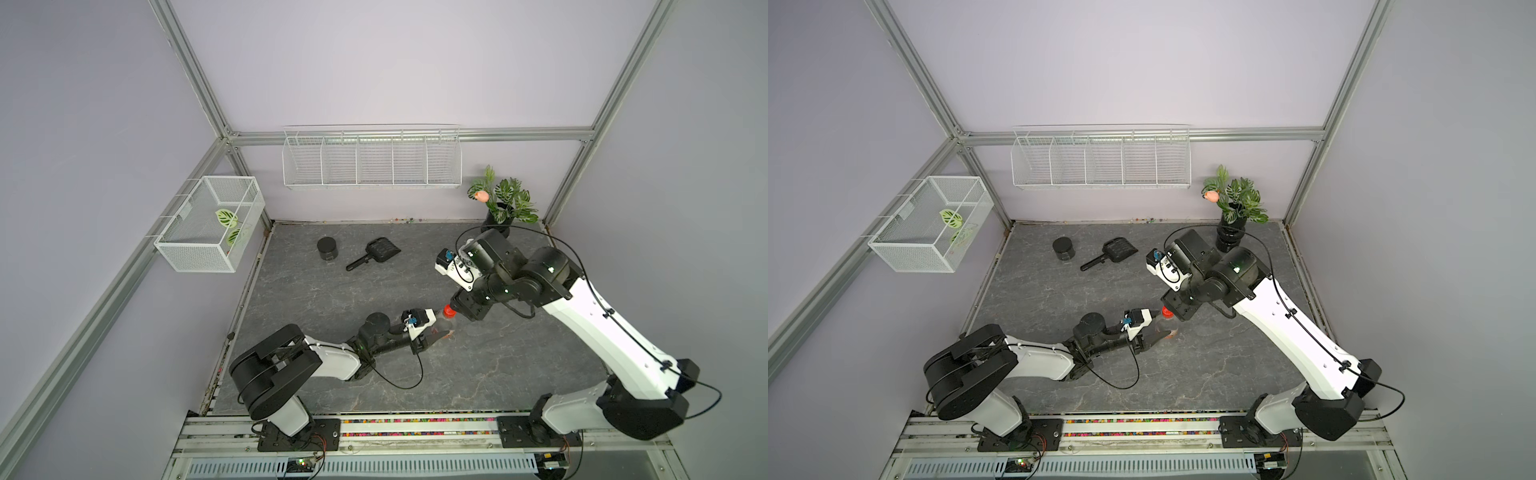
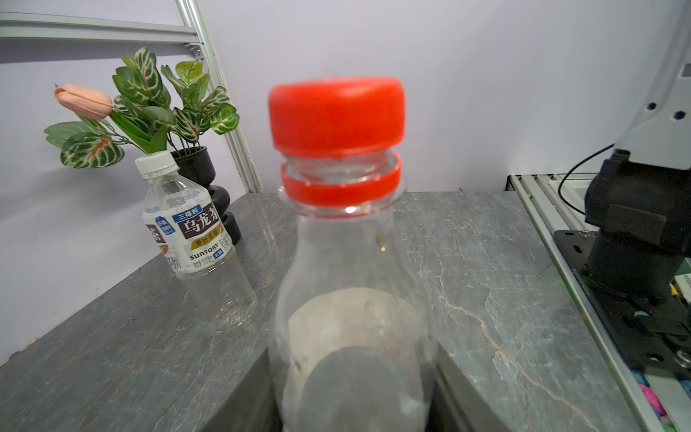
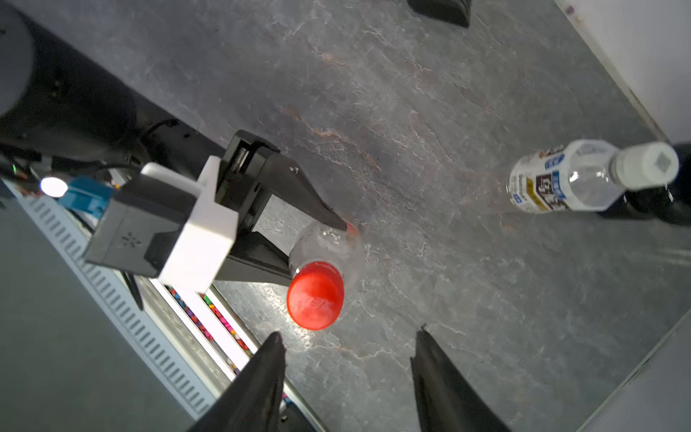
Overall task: Screw on the bottle caps
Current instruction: Screw the bottle cap onto the plastic bottle.
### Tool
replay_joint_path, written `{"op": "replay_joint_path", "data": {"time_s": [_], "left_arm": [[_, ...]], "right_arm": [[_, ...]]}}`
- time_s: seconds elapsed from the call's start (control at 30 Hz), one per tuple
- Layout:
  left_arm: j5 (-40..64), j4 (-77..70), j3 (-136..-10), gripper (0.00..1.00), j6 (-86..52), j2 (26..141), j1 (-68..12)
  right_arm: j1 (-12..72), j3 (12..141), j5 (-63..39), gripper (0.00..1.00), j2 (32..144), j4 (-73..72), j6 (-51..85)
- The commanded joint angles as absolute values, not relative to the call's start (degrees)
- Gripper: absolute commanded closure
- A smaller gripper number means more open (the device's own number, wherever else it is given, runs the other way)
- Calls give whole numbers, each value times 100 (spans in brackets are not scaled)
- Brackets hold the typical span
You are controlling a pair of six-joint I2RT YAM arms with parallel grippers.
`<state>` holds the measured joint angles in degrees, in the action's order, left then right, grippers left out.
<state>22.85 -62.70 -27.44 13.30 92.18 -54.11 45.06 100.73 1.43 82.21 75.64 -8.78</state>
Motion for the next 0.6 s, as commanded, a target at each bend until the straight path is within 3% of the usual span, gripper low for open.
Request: {"op": "replay_joint_path", "data": {"time_s": [0.0,0.27,0.57], "left_arm": [[2504,-5282,-2681,45,1467,9368,-5414],[2549,-5218,-2760,45,1452,9393,-5414],[2584,-5247,-2790,46,1419,9431,-5414]], "right_arm": [[4501,10227,-98,44,8326,7787,-2232],[4500,10263,86,46,8660,8382,-3167],[4570,10268,79,53,8874,8339,-3292]]}}
